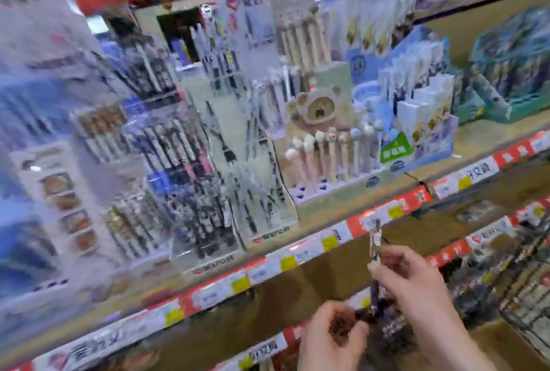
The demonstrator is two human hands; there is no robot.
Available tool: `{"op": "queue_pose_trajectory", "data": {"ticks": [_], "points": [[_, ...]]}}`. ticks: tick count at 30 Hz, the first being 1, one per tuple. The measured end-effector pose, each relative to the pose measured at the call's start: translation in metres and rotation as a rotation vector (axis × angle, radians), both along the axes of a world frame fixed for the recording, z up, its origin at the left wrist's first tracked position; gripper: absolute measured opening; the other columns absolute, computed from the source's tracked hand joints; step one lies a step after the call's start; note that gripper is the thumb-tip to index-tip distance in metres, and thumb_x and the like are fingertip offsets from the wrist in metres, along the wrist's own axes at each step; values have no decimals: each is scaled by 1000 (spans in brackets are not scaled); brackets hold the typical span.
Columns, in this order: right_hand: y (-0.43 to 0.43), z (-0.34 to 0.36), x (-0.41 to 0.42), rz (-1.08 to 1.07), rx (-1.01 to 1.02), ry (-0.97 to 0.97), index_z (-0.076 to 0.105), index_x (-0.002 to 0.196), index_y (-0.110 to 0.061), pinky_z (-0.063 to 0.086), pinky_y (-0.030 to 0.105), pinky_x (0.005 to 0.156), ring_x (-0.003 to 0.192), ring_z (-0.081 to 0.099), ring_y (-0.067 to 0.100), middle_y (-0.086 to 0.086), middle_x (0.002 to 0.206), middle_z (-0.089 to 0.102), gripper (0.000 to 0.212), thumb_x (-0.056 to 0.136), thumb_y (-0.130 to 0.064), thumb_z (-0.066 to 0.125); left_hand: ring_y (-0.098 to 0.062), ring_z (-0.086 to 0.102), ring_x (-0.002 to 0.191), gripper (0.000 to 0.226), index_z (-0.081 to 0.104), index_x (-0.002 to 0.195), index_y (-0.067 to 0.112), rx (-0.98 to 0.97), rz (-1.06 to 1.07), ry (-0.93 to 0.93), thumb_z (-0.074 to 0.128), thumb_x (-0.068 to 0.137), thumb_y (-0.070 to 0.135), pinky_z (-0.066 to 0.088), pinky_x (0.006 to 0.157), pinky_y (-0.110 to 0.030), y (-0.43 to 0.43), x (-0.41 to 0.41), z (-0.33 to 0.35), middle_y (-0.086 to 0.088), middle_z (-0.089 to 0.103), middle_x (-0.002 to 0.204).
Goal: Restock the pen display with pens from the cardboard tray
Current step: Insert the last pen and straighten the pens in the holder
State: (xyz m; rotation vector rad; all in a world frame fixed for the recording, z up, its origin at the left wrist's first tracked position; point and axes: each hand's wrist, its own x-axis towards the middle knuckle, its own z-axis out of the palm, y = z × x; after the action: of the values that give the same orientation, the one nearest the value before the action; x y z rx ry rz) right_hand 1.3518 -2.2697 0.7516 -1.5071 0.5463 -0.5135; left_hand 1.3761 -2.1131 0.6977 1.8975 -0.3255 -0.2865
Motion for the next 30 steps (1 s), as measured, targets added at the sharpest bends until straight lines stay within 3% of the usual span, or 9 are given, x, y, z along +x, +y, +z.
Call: {"op": "queue_pose_trajectory", "data": {"ticks": [3,6,10,13,15,18,20,24,30], "points": [[33,41,23,119,-52,-71,68,86,-14,45,10,54,51,54,-2,-1,67,66,22,82,7,73,4,57,55,20,69,79,40,10,97,-96,78,70,25,46,57,-10,41,12,26,21,73,72],[65,72,45,213,-122,-124,69,84,-18,51,24,62,58,59,3,-7,67,68,22,83,4,74,6,66,77,21,68,88,41,33,177,-175,70,67,43,54,76,-18,76,26,49,21,74,89],[106,105,65,312,-175,-196,65,87,-21,48,10,59,61,60,-2,-7,73,67,24,84,1,73,2,64,94,29,64,99,42,41,266,-238,64,72,53,53,90,-26,113,39,75,22,69,103],[131,124,76,372,-199,-207,64,88,-22,51,15,55,67,61,7,-2,77,67,22,86,-2,73,3,61,104,24,61,105,41,39,314,-263,71,83,42,52,93,-28,136,49,89,24,65,110],[145,134,83,394,-229,-209,65,90,-22,54,21,56,69,61,11,1,81,69,19,86,-5,73,5,59,106,26,60,109,40,38,335,-282,73,86,36,52,92,-25,151,56,98,23,63,114],[161,143,93,416,-288,-208,67,98,-18,57,36,71,82,67,16,5,91,72,16,86,-12,75,7,59,104,31,57,114,39,68,339,-330,72,89,33,50,87,-14,171,66,110,23,58,116],[171,146,102,434,-319,-213,66,98,-20,57,33,75,86,69,18,2,92,72,17,85,-16,76,11,54,106,34,56,119,35,77,350,-335,72,90,30,43,85,-6,184,72,116,22,57,117],[191,149,117,456,-388,-214,65,95,-24,59,37,76,85,70,19,1,89,71,15,86,-20,76,0,53,115,37,55,122,34,82,378,-316,72,89,29,42,99,-21,202,83,118,20,57,118],[201,159,135,424,-415,-210,66,94,-23,59,50,82,85,71,25,4,88,73,13,85,-22,76,-2,52,120,42,55,127,33,66,384,-271,73,89,31,45,107,-32,217,95,118,21,57,125]]}}
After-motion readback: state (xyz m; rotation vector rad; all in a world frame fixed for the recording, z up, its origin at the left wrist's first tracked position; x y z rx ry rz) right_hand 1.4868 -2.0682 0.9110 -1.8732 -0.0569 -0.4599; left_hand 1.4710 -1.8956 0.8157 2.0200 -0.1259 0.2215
